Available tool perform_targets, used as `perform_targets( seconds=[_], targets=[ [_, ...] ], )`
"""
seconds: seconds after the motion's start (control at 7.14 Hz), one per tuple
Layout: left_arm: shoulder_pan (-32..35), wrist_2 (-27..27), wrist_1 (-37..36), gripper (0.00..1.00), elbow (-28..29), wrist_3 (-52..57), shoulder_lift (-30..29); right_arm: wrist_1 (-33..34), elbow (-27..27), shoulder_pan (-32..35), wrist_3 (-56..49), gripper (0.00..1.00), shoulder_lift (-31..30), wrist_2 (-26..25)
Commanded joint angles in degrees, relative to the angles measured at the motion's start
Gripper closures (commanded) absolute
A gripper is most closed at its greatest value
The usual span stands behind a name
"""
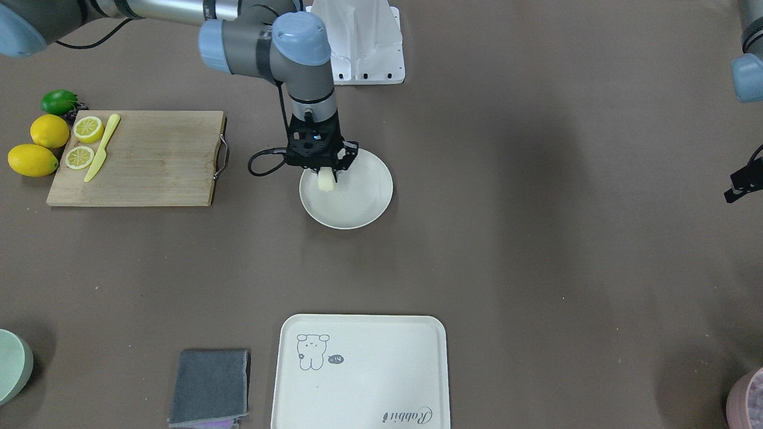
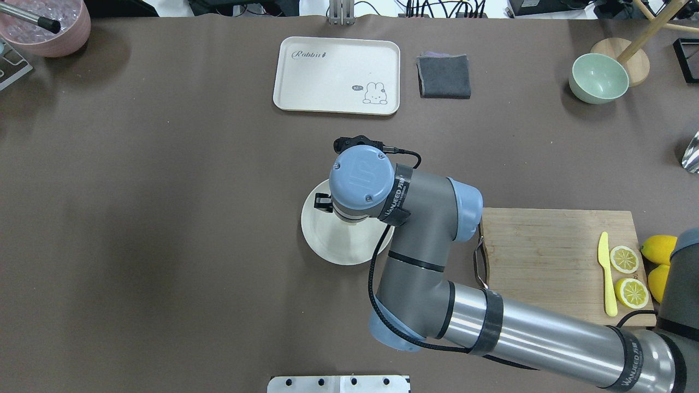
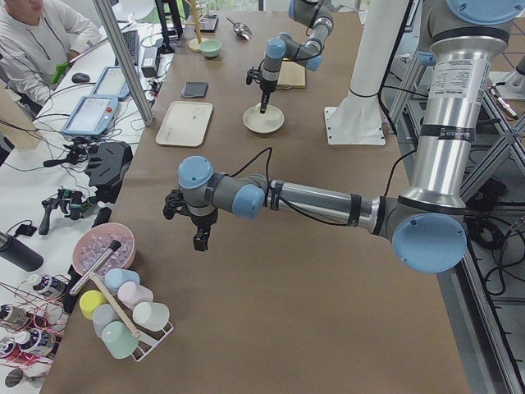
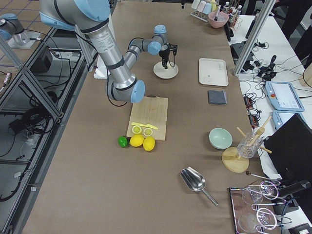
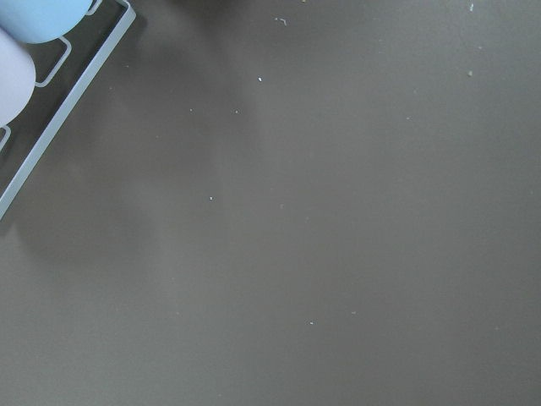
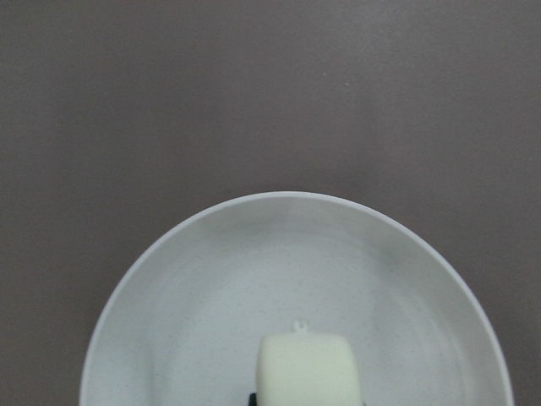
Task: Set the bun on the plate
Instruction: 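Carry the bun with the right gripper over the white plate and release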
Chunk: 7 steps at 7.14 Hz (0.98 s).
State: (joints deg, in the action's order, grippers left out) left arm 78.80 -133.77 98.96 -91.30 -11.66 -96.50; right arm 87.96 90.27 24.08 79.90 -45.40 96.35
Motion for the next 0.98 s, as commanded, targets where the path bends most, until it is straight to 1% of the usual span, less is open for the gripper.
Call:
perform_targets(
  seconds=[0.0,0.56,0.7,0.84],
  targets=[
    [0.0,0.0,0.1,0.02,0.9,0.1,0.3,-0.1,-1.4,-2.0,0.3,0.01,1.2,-3.5],
    [0.4,-0.2,-0.2,0.02,1.7,0.1,0.1,0.2,0.3,-1.4,-0.4,0.01,0.9,-3.3],
    [2.3,-0.4,-0.2,0.02,2.4,0.1,0.3,0.2,0.3,0.2,-1.4,0.01,0.8,-2.9],
    [4.2,-0.4,-3.4,0.02,2.4,4.0,0.1,0.2,0.4,2.1,-3.5,0.01,0.4,-1.8]
  ],
)
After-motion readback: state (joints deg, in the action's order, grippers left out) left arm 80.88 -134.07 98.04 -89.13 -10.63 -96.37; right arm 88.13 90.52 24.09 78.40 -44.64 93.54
